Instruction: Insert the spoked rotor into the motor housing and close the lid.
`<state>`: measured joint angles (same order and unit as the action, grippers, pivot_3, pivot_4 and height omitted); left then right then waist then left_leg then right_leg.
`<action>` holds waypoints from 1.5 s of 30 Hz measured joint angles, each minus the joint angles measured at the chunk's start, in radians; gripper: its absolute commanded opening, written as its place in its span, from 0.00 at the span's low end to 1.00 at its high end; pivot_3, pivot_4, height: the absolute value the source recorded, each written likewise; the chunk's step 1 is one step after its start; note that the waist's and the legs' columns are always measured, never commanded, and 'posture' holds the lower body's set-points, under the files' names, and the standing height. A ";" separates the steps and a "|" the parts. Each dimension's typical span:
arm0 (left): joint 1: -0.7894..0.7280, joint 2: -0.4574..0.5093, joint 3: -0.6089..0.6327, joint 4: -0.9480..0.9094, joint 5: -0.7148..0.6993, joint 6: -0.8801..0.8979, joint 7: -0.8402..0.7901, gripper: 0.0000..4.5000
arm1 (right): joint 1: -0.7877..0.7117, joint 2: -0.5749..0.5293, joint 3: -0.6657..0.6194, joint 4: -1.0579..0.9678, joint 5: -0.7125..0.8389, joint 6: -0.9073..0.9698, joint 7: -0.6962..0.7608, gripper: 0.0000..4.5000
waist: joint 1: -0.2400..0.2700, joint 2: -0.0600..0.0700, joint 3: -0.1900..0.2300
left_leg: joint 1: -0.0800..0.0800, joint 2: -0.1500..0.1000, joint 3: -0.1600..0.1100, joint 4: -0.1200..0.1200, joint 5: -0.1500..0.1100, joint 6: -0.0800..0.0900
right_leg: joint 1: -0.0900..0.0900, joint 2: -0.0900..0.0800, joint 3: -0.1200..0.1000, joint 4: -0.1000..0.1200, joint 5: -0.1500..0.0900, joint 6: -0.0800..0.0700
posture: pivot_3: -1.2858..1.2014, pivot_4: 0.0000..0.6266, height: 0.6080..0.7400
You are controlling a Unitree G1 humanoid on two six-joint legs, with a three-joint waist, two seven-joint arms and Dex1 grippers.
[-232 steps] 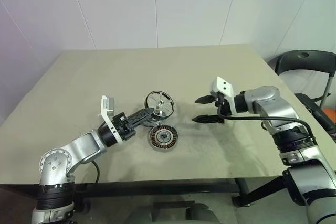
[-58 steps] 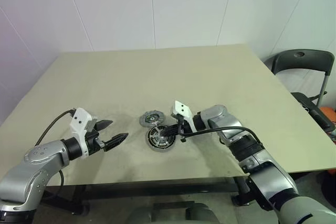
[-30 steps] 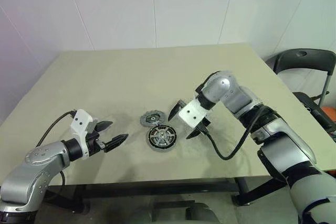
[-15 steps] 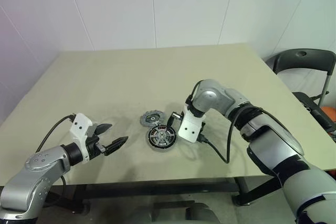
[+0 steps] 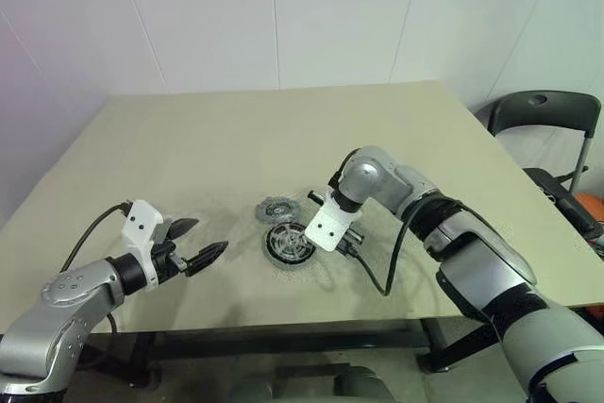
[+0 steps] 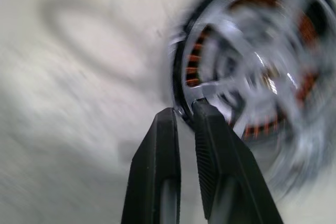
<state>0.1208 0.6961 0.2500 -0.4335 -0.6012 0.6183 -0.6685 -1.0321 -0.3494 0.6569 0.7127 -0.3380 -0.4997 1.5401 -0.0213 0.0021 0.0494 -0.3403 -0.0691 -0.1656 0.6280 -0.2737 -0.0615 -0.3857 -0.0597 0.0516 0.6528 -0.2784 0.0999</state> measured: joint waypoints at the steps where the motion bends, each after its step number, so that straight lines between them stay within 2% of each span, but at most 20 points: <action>1: -0.003 0.000 0.000 0.000 0.001 0.000 0.000 1.00 | 0.023 -0.005 -0.006 -0.047 0.010 0.070 0.020 0.01 | 0.000 0.000 0.000 | 0.000 0.000 0.000 0.000 0.000 0.000 | 0.000 0.000 0.000 0.000 0.000 0.000 | 0.52 0.00 1.00; 7: -0.018 0.000 -0.001 0.000 0.003 0.001 0.000 1.00 | 0.108 -0.026 -0.032 -0.287 -0.003 0.463 0.041 0.01 | 0.003 0.000 0.000 | -0.002 0.000 0.000 -0.001 0.000 0.000 | -0.002 0.000 0.000 0.000 0.001 0.002 | 0.52 0.00 1.00; 10: -0.019 0.000 -0.003 0.000 0.004 0.001 0.000 1.00 | 0.132 -0.010 -0.037 -0.388 -0.028 0.731 0.035 0.01 | 0.003 0.000 0.000 | -0.002 0.000 0.000 -0.001 0.000 0.000 | -0.003 0.000 0.000 0.000 0.001 0.002 | 0.52 0.00 1.00; 17: -0.038 0.000 -0.003 0.007 0.004 0.002 -0.001 1.00 | 0.112 0.140 -0.035 -0.447 -0.021 1.321 -0.005 0.01 | 0.001 0.000 0.000 | -0.002 0.001 0.000 -0.001 0.000 0.000 | -0.004 0.001 0.000 0.001 0.001 0.001 | 0.52 0.00 1.00; 20: -0.038 0.000 -0.003 0.014 0.005 0.002 -0.002 1.00 | 0.087 0.178 -0.033 -0.446 0.000 1.468 -0.054 0.01 | 0.001 0.000 0.000 | -0.002 0.000 0.000 -0.001 0.000 0.000 | -0.006 0.000 0.000 0.001 0.001 0.001 | 0.52 0.00 1.00; 24: -0.038 0.000 -0.003 0.021 0.011 0.002 -0.002 1.00 | 0.086 0.169 0.005 -0.447 0.015 1.434 -0.102 0.01 | 0.000 0.000 0.000 | -0.001 0.000 0.000 0.000 0.000 0.000 | -0.006 0.000 0.000 0.000 0.001 0.002 | 0.52 0.00 1.00; 32: -0.039 0.000 -0.003 0.022 0.022 0.002 -0.005 1.00 | 0.065 0.096 0.002 -0.498 0.119 1.438 -0.104 0.59 | 0.001 0.000 0.000 | -0.003 0.000 0.000 0.000 0.000 0.000 | -0.005 -0.001 0.000 0.000 0.001 0.003 | 0.52 0.00 1.00; 36: -0.045 0.000 -0.006 0.023 0.024 0.002 -0.009 1.00 | 0.000 0.071 -0.069 -0.515 0.208 1.469 -0.103 0.89 | 0.001 0.000 0.000 | -0.009 0.000 -0.001 0.000 0.000 0.000 | -0.009 -0.001 -0.001 0.000 0.001 0.003 | 0.52 0.00 1.00; 45: -0.057 0.000 -0.012 0.054 0.033 -0.002 -0.031 1.00 | -0.011 -0.040 -0.247 -0.412 0.372 1.700 -0.197 0.89 | 0.006 0.000 0.000 | -0.017 -0.001 -0.001 0.000 0.000 0.000 | -0.017 -0.003 -0.001 -0.001 0.001 0.002 | 0.52 0.00 1.00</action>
<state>0.0641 0.6959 0.2375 -0.3792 -0.5683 0.6162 -0.6996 -1.0430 -0.3892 0.4096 0.3009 0.0337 1.2000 1.3427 -0.0150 0.0018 0.0495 -0.3578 -0.0706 -0.1666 0.6281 -0.2738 -0.0618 -0.4025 -0.0623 0.0505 0.6521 -0.2771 0.1022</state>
